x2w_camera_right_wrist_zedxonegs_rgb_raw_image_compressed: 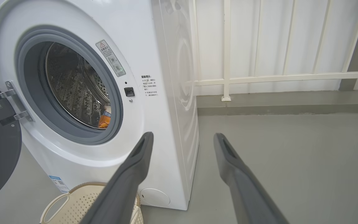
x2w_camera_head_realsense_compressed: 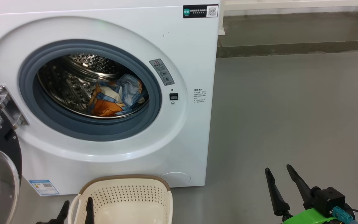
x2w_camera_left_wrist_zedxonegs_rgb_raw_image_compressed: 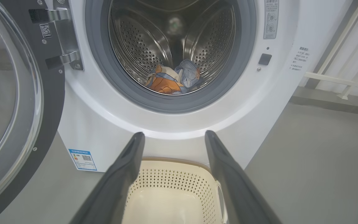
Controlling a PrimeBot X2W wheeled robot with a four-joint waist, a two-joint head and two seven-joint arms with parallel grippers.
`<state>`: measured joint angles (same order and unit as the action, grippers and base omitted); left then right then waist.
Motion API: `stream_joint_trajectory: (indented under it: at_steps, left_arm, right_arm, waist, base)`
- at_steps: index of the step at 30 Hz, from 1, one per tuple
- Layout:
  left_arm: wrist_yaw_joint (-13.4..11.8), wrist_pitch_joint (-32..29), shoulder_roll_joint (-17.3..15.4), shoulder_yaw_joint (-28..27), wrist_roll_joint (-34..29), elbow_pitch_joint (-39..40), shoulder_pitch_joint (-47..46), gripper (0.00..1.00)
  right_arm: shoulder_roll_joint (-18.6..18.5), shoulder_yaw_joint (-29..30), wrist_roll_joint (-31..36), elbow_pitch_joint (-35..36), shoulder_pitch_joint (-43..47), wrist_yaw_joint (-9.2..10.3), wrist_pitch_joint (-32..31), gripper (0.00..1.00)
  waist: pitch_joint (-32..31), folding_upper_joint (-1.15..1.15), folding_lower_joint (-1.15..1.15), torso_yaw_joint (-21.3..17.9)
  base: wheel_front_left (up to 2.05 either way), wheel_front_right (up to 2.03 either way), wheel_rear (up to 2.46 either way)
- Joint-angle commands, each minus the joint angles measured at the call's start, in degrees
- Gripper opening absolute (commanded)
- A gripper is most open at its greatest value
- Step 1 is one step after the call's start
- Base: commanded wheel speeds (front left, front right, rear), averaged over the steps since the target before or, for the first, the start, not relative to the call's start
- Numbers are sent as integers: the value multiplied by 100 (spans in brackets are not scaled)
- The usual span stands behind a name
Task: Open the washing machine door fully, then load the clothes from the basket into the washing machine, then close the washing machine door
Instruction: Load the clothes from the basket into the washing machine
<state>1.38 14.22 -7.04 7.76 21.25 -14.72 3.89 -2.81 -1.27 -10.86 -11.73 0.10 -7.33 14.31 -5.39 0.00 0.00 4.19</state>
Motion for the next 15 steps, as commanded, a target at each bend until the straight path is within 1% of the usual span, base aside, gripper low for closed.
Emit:
stream_joint_trajectory:
  at_steps: [1, 15]
  left_arm:
    - [50, 78, -17, -256, -113, 75, -191, 100]
    - [216, 78, 146, -479, -281, -81, -222, 100]
  right_arm:
    - [-7, -158, -54, 135, -97, -16, 69, 100]
    - [-7, -187, -56, 105, -117, -16, 69, 100]
  waist:
    - [-4, 0, 0, -3]
    - [-26, 0, 0, 1]
  base:
    - [0, 0, 0]
    - [0, 0, 0]
